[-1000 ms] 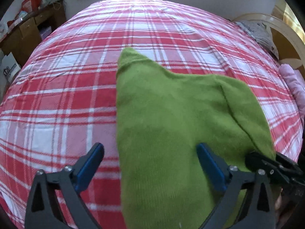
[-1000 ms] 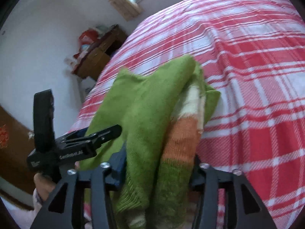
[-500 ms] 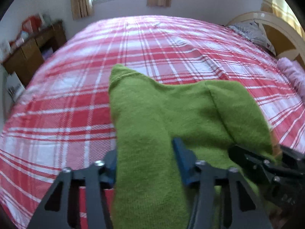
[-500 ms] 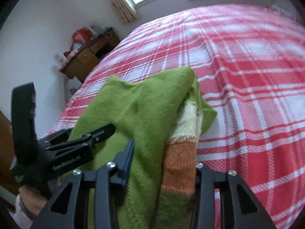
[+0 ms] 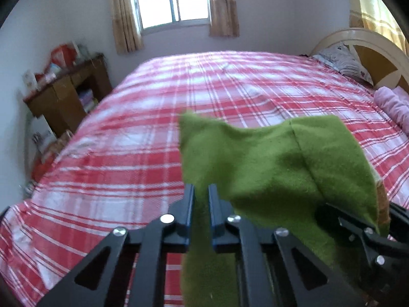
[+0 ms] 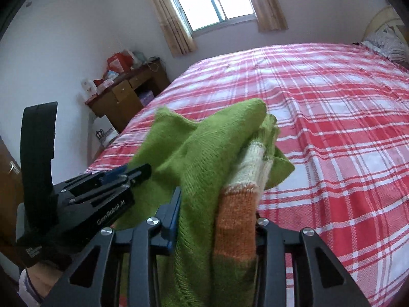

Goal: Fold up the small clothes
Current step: 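Lift the sweater bundle with both tools and carry it toward the bed corner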

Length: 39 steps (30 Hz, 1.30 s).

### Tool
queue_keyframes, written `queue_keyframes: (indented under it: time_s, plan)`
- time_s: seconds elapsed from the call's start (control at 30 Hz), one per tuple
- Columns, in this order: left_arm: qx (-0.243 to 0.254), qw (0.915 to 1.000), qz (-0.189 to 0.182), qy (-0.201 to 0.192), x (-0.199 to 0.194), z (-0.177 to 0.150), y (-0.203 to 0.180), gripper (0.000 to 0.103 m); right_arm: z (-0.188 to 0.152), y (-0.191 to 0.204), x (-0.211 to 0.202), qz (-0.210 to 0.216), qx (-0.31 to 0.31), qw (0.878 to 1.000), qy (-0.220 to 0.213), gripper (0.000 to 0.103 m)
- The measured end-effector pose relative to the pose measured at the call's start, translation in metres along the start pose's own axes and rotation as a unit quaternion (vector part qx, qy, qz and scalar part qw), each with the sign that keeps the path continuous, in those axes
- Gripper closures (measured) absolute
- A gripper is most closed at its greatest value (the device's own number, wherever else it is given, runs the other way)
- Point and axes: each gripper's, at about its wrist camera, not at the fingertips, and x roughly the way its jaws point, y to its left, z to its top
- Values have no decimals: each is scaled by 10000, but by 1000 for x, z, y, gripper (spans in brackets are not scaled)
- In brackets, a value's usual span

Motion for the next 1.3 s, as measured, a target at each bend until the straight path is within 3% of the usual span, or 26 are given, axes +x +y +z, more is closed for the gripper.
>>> queue_keyframes:
  time_s: [0.07, 0.1, 0.13, 0.2, 0.23, 0.33, 0.5, 0.53, 0.57, 0.67, 0.7, 0.73, 0.77, 0.83, 0.9, 1.03, 1.3]
  plan:
    - [-77, 10000, 26, 50, 3, -1, 5, 86, 0, 6, 0, -129, -91, 9999, -27, 66]
    - [-283, 9994, -104, 155, 6, -2, 13, 73, 0, 6, 1, -254, -107, 9996, 1, 66]
    - [-497, 9980, -286, 271, 9, -4, 21, 44, -2, 4, 3, -319, -72, 9995, 33, 66]
    - [-965, 9917, -692, 484, 19, -7, 40, 12, -7, -8, 8, -411, 71, 9990, 141, 66]
    - [-1133, 9884, -862, 530, 23, -9, 47, 11, -10, -16, 12, -469, 143, 9986, 207, 66]
    - [-1422, 9736, -1544, 902, 47, -8, 60, 10, -20, -38, 19, -413, 494, 9972, 386, 66]
    - [-1834, 9352, -2402, 1846, 108, -15, 48, 9, -24, -47, 24, -289, 576, 9970, 435, 66]
    - [-1770, 9393, -2325, 1799, 109, -16, 41, 8, -24, -46, 25, -293, 535, 9971, 449, 66]
    - [-1504, 9485, -2264, 1626, 104, -13, 31, 8, -25, -47, 25, -292, 525, 9971, 461, 66]
    - [-1018, 9502, -2475, 1599, 98, -17, 5, 15, -28, -54, 31, -236, 662, 9960, 545, 66]
    - [-872, 9569, -2316, 1518, 96, -18, -3, 22, -29, -58, 33, -196, 741, 9954, 581, 66]
    - [-763, 9606, -2248, 1445, 94, -17, -8, 37, -30, -61, 35, -154, 801, 9949, 602, 66]
    - [-759, 9614, -2253, 1386, 92, -17, -11, 40, -30, -63, 37, -126, 841, 9945, 609, 66]
    - [-977, 9609, -2211, 1350, 92, -17, -8, 57, -31, -63, 37, -138, 857, 9944, 606, 66]
    - [-1053, 9626, -2160, 1247, 86, -16, -9, 64, -30, -57, 37, -253, 741, 9951, 598, 66]
    - [-916, 9747, -1763, 1023, 71, -15, -3, 68, -25, -35, 27, -487, 359, 9971, 452, 66]
    - [-921, 9887, -1074, 494, 27, -12, 35, 68, -15, 10, 12, -178, 143, 9996, 139, 67]
